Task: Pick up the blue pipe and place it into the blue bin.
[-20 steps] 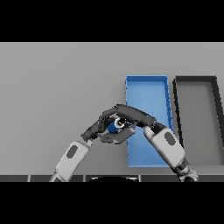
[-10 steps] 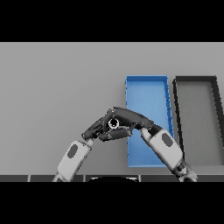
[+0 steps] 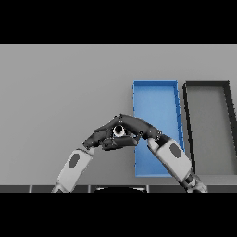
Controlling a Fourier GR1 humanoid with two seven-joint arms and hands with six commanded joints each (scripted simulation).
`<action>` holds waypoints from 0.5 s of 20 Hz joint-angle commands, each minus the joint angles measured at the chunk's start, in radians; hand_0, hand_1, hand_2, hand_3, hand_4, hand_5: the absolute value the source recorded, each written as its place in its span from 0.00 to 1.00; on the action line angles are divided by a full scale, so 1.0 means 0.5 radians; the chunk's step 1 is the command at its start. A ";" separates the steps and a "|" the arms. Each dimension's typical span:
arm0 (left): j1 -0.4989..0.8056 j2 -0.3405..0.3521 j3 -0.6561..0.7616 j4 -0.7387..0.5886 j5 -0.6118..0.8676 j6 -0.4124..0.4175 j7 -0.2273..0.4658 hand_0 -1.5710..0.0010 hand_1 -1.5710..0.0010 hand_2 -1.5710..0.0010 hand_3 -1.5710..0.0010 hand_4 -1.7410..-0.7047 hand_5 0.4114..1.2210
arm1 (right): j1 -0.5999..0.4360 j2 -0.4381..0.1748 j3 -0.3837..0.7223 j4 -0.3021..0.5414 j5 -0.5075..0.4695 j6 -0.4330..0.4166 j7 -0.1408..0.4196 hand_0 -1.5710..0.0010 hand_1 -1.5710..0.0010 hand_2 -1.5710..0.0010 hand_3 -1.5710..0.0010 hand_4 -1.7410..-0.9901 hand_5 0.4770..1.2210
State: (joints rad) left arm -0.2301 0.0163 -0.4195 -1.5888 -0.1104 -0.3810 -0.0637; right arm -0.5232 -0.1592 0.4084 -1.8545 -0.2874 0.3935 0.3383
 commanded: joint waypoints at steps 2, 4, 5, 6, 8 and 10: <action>-0.014 0.003 0.018 0.001 -0.057 -0.040 0.055 0.70 0.72 0.73 0.76 0.58 0.89 | -0.016 0.026 0.004 0.001 0.031 -0.035 0.058 0.00 0.00 0.00 0.01 0.00 0.99; -0.002 -0.030 0.018 0.007 -0.061 -0.024 0.135 0.80 0.82 0.83 0.84 0.67 0.65 | -0.004 0.029 0.004 -0.008 0.056 -0.028 0.047 0.00 0.00 0.00 0.00 0.00 0.99; 0.009 -0.027 0.021 0.017 -0.068 -0.019 0.162 0.84 0.86 0.86 0.88 0.70 0.54 | 0.000 0.019 0.001 -0.023 0.077 -0.022 0.013 0.00 0.00 0.00 0.00 0.00 0.99; 0.021 -0.034 0.024 0.024 -0.075 0.000 0.205 0.88 0.89 0.89 0.90 0.72 0.44 | -0.016 0.022 -0.015 0.015 0.102 -0.019 0.017 0.00 0.00 0.00 0.00 0.00 1.00; -0.001 -0.040 0.059 0.028 -0.029 -0.003 0.277 0.92 0.93 0.93 0.94 0.74 0.29 | 0.022 0.035 0.001 -0.010 0.119 -0.008 0.001 0.00 0.00 0.00 0.00 0.00 1.00; 0.026 -0.044 0.054 0.003 -0.019 0.002 0.271 0.95 0.95 0.95 0.96 0.75 0.19 | 0.009 0.070 -0.011 -0.005 0.070 -0.008 0.054 0.00 0.00 0.00 0.00 0.00 1.00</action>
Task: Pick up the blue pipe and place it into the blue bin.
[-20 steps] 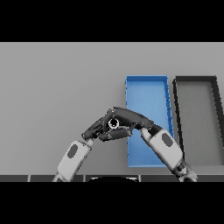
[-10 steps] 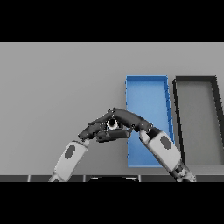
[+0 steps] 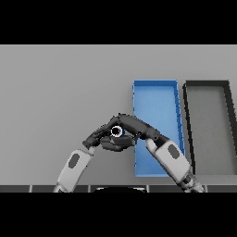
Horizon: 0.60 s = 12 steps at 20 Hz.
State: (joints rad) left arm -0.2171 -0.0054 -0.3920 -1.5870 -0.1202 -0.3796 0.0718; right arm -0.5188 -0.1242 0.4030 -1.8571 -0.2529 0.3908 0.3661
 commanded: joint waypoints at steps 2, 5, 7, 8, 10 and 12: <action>0.016 0.021 -0.006 0.004 -0.028 0.013 -0.031 0.97 0.97 0.97 0.97 0.77 0.13 | 0.016 0.028 -0.024 -0.015 -0.027 -0.011 0.009 0.00 0.00 0.00 0.00 0.00 1.00; -0.015 0.011 -0.003 0.047 -0.052 0.034 0.014 0.98 0.98 0.99 0.99 0.79 0.09 | -0.043 0.062 -0.131 0.000 -0.239 -0.010 0.071 0.00 0.00 0.00 0.00 0.00 1.00; -0.009 0.008 -0.013 0.065 -0.050 0.022 0.011 0.99 0.99 0.99 0.99 0.80 0.07 | -0.146 0.103 -0.192 -0.031 -0.394 -0.120 0.257 0.00 0.00 0.00 0.00 0.00 1.00; -0.018 0.003 -0.009 0.074 -0.046 0.021 0.036 0.99 0.99 0.99 0.99 0.80 0.06 | -0.201 0.074 -0.248 -0.059 -0.481 -0.137 0.290 0.00 0.00 0.00 0.00 0.00 1.00; -0.027 0.003 -0.010 0.073 -0.046 0.016 0.035 0.99 0.99 1.00 1.00 0.80 0.05 | -0.402 0.038 -0.371 -0.037 -0.676 -0.211 0.373 0.00 0.00 0.00 0.00 0.00 1.00; -0.025 0.013 -0.002 0.042 -0.026 0.006 0.053 1.00 1.00 1.00 1.00 0.81 0.04 | -0.588 -0.031 -0.492 0.010 -0.827 -0.215 0.383 0.00 0.00 0.00 0.00 0.00 1.00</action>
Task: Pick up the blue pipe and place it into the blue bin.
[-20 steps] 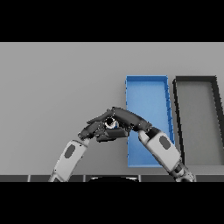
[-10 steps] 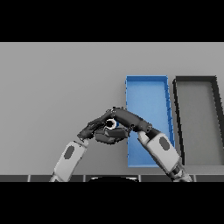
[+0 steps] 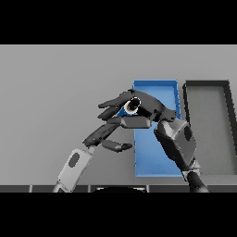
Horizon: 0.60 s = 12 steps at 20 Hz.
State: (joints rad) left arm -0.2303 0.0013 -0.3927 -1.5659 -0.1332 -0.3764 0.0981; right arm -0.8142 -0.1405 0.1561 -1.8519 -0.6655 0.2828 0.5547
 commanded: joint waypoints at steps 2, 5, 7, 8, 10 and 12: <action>0.038 0.011 -0.013 -0.004 -0.002 -0.013 -0.001 1.00 1.00 1.00 1.00 0.81 0.03 | -0.151 -0.082 -0.151 0.099 -0.055 -0.049 -0.046 0.00 0.00 0.00 0.00 0.00 1.00; 0.050 0.019 -0.021 -0.046 -0.014 -0.002 0.039 1.00 1.00 1.00 1.00 0.81 0.02 | -0.365 -0.224 -0.327 0.272 0.093 -0.212 -0.092 0.00 0.00 0.00 0.00 0.00 1.00; 0.028 0.018 -0.009 -0.040 -0.014 0.001 0.061 1.00 1.00 1.00 1.00 0.82 0.02 | -0.397 -0.301 -0.423 0.430 0.146 -0.218 -0.082 0.00 0.00 0.00 0.00 0.00 1.00; 0.005 0.017 0.008 -0.018 -0.008 0.002 0.057 1.00 1.00 1.00 1.00 0.82 0.01 | -0.399 -0.331 -0.463 0.491 0.170 -0.210 -0.080 0.00 0.00 0.00 0.00 0.00 1.00; 0.032 0.019 -0.014 -0.013 -0.028 0.000 0.017 1.00 1.00 1.00 1.00 0.82 0.00 | -0.390 -0.405 -0.533 0.626 0.239 -0.173 -0.102 0.00 0.00 0.00 0.00 0.00 1.00; 0.008 0.038 0.005 -0.032 -0.024 0.002 0.012 1.00 1.00 1.00 1.00 0.83 0.00 | -0.286 -0.457 -0.583 0.711 0.322 -0.137 -0.108 0.00 0.00 0.00 0.00 0.00 1.00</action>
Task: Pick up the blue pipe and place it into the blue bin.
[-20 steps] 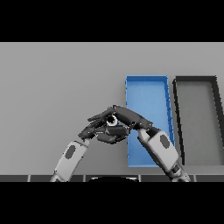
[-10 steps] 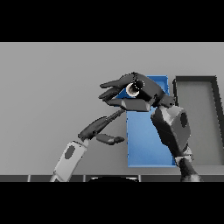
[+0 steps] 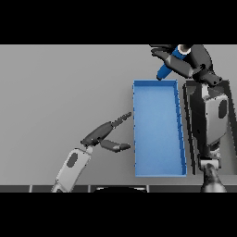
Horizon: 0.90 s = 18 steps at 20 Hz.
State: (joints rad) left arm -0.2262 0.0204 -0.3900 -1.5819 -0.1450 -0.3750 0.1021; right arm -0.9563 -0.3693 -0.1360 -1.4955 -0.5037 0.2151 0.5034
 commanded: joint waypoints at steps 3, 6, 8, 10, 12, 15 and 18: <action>0.025 0.010 -0.024 0.022 -0.037 0.000 -0.011 1.00 1.00 1.00 1.00 0.84 0.01 | 0.216 -0.001 -0.058 -0.006 0.021 0.003 -0.001 0.00 0.00 0.00 0.00 0.00 1.00; 0.024 0.014 -0.014 0.005 -0.022 0.000 -0.030 1.00 1.00 1.00 1.00 0.84 0.01 | 0.458 0.008 -0.082 -0.095 0.031 0.003 0.080 0.00 0.00 0.00 0.00 0.00 1.00; 0.048 -0.001 -0.023 -0.023 0.006 -0.010 -0.008 1.00 1.00 1.00 1.00 0.84 0.01 | 0.615 0.029 -0.079 -0.129 0.086 0.006 0.098 0.00 0.00 0.00 0.00 0.00 1.00; 0.079 0.012 -0.032 -0.043 -0.006 -0.007 -0.006 1.00 1.00 1.00 1.00 0.83 0.01 | 0.760 0.061 -0.086 -0.176 0.107 -0.029 0.168 0.00 0.00 0.00 0.00 0.00 1.00; 0.075 0.001 -0.032 -0.019 -0.007 -0.003 0.005 1.00 1.00 1.00 1.00 0.83 0.02 | 0.904 0.055 -0.034 -0.249 0.134 -0.109 0.213 0.00 0.00 0.00 0.00 0.00 1.00; 0.094 -0.005 -0.045 -0.041 -0.012 0.005 0.005 1.00 1.00 1.00 1.00 0.83 0.02 | 1.079 -0.059 0.158 -0.247 0.172 -0.340 0.213 0.00 0.00 0.00 0.00 0.00 1.00; 0.096 -0.004 -0.048 -0.043 -0.014 0.005 0.009 1.00 1.00 1.00 1.00 0.82 0.01 | 1.205 -0.191 0.377 -0.245 0.120 -0.576 0.213 0.00 0.00 0.00 0.20 0.00 1.00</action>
State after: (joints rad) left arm -0.1778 0.0184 -0.4140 -1.6033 -0.1518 -0.3725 0.1048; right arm -0.3529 -0.4650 0.0528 -1.6180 -0.4438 -0.0703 0.6097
